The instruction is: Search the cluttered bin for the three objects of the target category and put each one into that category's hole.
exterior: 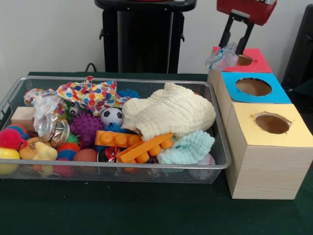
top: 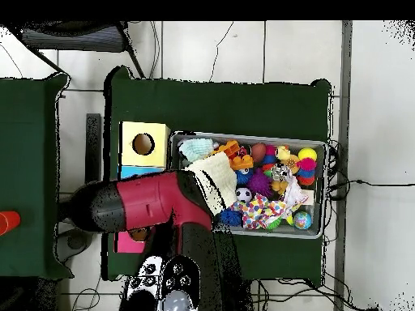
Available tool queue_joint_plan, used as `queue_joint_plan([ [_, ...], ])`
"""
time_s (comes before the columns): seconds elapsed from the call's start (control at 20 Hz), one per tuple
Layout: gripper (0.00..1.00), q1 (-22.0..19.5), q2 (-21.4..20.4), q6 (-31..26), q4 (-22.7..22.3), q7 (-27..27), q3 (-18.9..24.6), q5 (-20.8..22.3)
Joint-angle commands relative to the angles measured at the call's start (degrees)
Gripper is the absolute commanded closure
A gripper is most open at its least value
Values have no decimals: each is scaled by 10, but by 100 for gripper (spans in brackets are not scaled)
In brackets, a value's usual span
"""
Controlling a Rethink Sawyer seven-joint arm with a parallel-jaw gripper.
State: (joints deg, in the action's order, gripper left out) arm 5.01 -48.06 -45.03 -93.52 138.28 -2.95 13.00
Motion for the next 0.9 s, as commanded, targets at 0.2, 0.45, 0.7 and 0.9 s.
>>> queue_joint_plan([
  [0.2, 100, 51, 49, -5, 52, 211, -50, -48],
  [0.45, 100, 58, 62, 12, 60, 208, -60, -58],
  [0.7, 100, 58, 82, 24, 85, 204, -64, -66],
  [0.9, 100, 60, 95, 23, 106, 198, -66, -77],
])
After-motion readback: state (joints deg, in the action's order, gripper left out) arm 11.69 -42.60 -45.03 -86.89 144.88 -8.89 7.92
